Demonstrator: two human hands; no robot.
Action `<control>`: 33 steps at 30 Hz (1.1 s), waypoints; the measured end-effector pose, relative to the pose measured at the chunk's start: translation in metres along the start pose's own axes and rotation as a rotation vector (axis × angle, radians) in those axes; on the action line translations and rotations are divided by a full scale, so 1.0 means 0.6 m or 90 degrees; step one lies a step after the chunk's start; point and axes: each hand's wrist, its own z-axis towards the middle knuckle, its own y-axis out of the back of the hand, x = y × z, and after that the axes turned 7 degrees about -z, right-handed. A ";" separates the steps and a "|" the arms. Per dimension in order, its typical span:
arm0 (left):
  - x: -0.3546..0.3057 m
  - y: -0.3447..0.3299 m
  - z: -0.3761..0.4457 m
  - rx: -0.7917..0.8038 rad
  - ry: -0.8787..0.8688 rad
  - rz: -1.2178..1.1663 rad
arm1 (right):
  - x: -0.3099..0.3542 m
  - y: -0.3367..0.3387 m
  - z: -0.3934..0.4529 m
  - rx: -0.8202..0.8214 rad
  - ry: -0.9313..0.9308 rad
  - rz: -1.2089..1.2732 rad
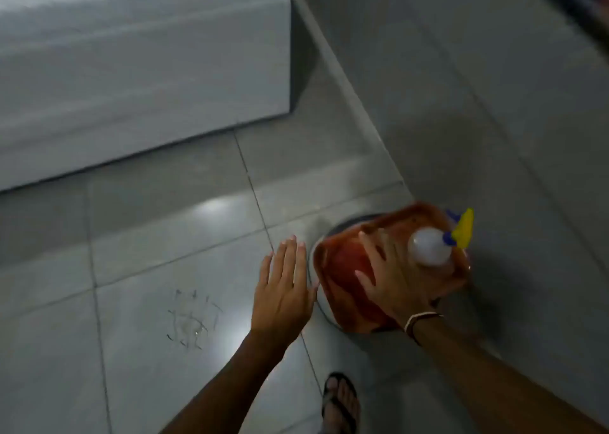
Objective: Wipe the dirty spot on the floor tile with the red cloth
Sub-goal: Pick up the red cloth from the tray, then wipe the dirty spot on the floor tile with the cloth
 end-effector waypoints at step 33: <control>0.730 -0.521 -0.501 0.138 0.373 -0.040 | 0.524 -0.608 0.000 -0.015 -0.016 0.249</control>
